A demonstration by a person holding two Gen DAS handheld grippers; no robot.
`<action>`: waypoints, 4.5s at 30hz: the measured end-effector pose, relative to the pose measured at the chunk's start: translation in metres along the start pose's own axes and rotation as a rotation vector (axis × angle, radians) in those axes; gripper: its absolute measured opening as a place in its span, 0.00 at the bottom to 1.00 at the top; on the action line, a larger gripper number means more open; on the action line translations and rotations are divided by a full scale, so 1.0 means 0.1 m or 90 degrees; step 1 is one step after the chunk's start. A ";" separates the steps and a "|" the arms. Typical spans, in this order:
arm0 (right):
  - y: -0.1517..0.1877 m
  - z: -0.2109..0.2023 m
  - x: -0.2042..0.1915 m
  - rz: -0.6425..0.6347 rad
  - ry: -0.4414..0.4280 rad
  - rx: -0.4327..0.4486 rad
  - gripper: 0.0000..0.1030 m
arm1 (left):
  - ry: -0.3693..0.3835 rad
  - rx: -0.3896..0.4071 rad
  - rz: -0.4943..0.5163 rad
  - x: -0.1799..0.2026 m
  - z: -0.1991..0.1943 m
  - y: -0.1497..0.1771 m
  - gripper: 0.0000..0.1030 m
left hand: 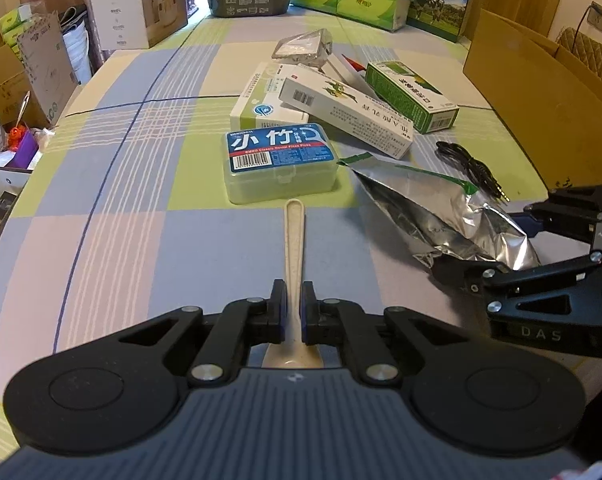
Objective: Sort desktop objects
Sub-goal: 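Carry the foil bag and spoon into the cardboard box and release both, then move both tools back over the table toward the remaining items, then grasp the black cable with the right tool while the left tool grasps the blue floss box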
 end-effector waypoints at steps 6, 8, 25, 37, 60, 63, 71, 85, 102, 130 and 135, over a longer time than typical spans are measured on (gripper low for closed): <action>-0.09 -0.29 0.03 0.036 0.030 0.042 0.46 | 0.000 0.015 -0.011 0.00 -0.20 -0.08 0.04; -0.12 -0.45 0.07 0.064 0.039 0.057 0.46 | 0.000 0.024 -0.007 0.04 -0.29 -0.14 0.04; -0.42 -2.23 1.14 0.194 0.196 0.202 0.46 | 0.111 0.130 0.080 1.41 -1.09 -1.14 0.04; -0.11 -2.58 2.43 0.293 0.271 0.187 0.46 | 0.220 0.131 0.117 2.87 -0.95 -1.77 0.04; 0.02 -2.13 2.81 0.340 0.247 0.154 0.51 | 0.244 0.128 0.083 3.04 -0.65 -1.95 0.19; -0.05 -2.18 2.74 0.329 0.247 0.174 0.68 | 0.231 0.137 0.076 2.84 -0.73 -1.93 0.24; -0.34 -2.38 2.32 0.307 0.226 0.223 0.70 | 0.151 0.140 0.039 1.90 -0.84 -1.74 0.47; -0.70 -2.20 0.84 0.235 0.091 0.279 0.82 | -0.030 0.121 -0.046 0.10 -1.02 -1.03 0.83; -0.31 -1.20 0.41 0.193 0.075 0.173 0.82 | -0.050 0.083 -0.056 -0.29 -0.76 -0.61 0.98; -0.16 0.10 0.96 0.152 0.126 0.054 0.16 | -0.023 0.082 -0.037 0.03 0.48 -0.74 0.98; -0.16 0.10 0.95 0.158 0.127 0.057 0.15 | -0.048 0.073 -0.051 0.00 0.62 -0.77 0.98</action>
Point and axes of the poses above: each gripper's, at about its wrist camera, not at the fingertips, and z roughly the way its jaws point, x to its right, y to its underside, the point moved 9 cm from there along z, roughly the way its jaws point, and after that the axes turned 7 degrees about -y, right-handed, at the moved point
